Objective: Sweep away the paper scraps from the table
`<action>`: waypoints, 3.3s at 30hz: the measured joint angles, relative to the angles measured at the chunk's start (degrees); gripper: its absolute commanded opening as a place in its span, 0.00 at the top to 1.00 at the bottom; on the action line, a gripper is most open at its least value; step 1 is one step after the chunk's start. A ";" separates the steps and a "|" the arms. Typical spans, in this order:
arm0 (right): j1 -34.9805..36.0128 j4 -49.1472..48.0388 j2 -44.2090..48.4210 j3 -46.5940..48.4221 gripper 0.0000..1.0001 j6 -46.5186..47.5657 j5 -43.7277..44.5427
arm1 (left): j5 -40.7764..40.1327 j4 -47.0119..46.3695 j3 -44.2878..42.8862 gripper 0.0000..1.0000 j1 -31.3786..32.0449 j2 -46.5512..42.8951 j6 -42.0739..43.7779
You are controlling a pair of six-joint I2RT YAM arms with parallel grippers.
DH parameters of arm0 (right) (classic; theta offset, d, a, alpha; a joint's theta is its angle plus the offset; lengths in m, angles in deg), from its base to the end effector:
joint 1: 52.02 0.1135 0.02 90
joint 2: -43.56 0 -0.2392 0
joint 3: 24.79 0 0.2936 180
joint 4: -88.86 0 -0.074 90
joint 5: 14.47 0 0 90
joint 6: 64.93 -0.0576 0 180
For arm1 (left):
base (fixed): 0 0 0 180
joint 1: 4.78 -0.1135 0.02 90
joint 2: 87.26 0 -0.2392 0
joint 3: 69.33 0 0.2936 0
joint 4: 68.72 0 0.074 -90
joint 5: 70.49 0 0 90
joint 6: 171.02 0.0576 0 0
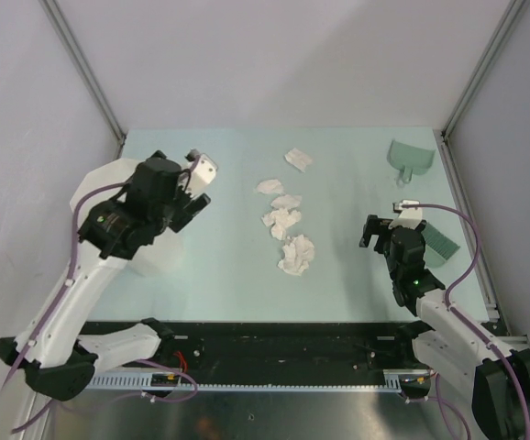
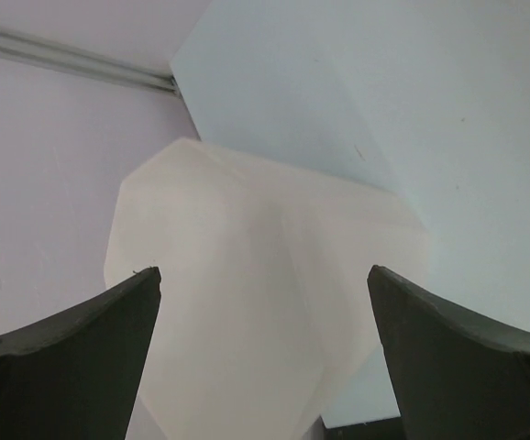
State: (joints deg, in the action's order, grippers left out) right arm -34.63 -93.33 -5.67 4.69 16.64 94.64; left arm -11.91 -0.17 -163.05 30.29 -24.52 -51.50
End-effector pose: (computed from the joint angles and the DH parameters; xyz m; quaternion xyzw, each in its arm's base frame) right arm 0.2562 0.0605 0.1567 0.0356 0.8008 -0.0003 0.5979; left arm 0.2299 -0.1247 0.4022 0.3603 0.7939 0.2220 0.4365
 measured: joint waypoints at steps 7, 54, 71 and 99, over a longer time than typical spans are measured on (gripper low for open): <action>0.00 0.00 -0.09 0.04 0.00 0.00 -0.02 | 9.57 7.26 -3.06 0.06 -4.13 -3.96 -1.62; 0.00 0.13 -2.86 1.09 0.01 0.02 -0.04 | 43.32 8.81 -42.40 0.69 -24.35 46.51 2.67; -17.20 19.93 -19.89 40.37 0.06 -5.42 -6.05 | 44.83 7.80 -50.14 0.10 -22.25 41.33 0.22; -25.42 60.35 -85.26 103.65 0.23 -1.75 -12.20 | 50.62 7.23 -11.37 0.09 -10.05 11.45 0.48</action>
State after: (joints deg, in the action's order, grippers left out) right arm -60.05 -32.98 -90.94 108.34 14.89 82.45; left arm 38.71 7.06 -174.42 20.23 -13.07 -51.02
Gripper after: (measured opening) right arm 0.851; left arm 0.908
